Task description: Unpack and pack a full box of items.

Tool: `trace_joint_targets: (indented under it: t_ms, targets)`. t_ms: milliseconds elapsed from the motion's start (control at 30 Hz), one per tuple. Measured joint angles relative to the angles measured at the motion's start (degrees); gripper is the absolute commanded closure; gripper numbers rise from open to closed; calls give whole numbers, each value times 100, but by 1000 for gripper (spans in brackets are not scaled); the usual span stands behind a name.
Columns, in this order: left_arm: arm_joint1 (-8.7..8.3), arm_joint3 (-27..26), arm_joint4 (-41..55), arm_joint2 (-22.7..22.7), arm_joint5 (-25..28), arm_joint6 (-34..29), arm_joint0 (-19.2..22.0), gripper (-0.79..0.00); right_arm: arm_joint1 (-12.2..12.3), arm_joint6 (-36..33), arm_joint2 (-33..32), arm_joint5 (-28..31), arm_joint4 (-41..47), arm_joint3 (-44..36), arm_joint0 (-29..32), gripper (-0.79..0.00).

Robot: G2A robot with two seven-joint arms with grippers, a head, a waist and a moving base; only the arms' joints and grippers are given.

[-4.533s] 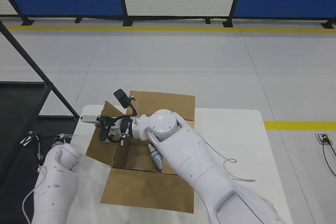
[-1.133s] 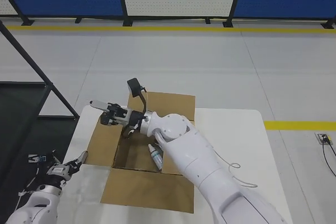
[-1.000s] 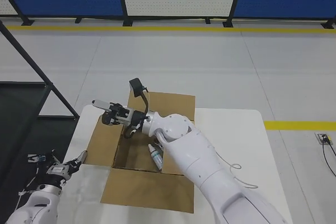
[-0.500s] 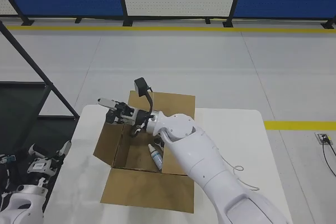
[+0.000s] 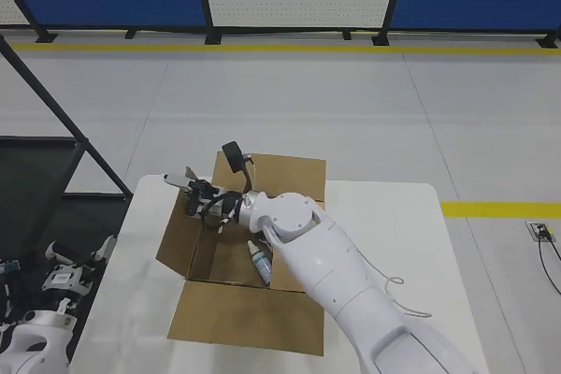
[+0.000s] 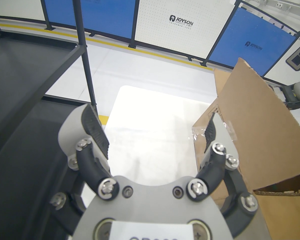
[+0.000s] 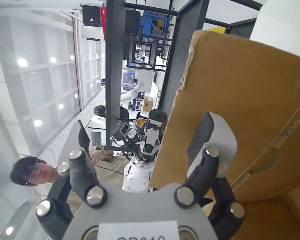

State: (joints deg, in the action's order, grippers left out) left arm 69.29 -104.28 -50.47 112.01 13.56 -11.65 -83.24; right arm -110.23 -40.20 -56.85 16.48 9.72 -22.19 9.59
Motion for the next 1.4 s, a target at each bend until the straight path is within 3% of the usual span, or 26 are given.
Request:
trace_joint_targets:
  t_ms: [467, 800, 1033, 1400]
  targets:
    - [-77, 9, 702, 246, 634, -351, -211, -785, -565, 952, 622, -356, -418, 690, -310, -785]
    - [-124, -33, 429, 1, 836, -569, -284, -785, -611, 1060, 891, -472, -527, 713, -231, -785]
    - [-120, 596, -655, -587, 286, -127, 154, -785, -595, 944, 880, -258, -390, 690, -233, -785]
    - [-151, 1094, -969, -846, 175, -75, 508, -785, -474, 669, 632, 636, -11, 782, -470, -785]
